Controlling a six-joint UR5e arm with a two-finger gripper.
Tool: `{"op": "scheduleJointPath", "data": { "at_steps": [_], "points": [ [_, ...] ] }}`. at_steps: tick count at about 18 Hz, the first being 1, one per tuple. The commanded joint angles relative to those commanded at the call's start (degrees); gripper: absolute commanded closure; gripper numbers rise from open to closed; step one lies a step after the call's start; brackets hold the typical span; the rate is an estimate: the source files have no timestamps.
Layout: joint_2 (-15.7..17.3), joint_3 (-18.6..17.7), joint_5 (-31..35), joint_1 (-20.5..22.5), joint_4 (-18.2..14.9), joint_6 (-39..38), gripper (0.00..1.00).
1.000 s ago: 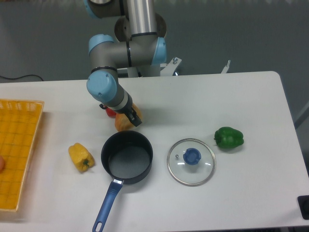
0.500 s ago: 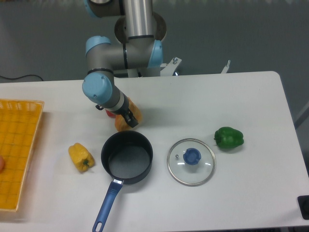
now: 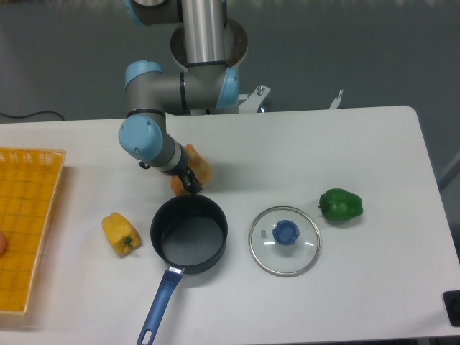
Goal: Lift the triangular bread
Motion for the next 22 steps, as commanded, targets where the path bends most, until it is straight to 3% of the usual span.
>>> {"op": "scheduleJointPath", "data": {
  "at_steps": [2, 22],
  "points": [
    [0.1, 0.0, 0.0, 0.0, 0.0, 0.0, 0.1],
    [0.1, 0.0, 0.0, 0.0, 0.0, 0.0, 0.1]
  ]
}}
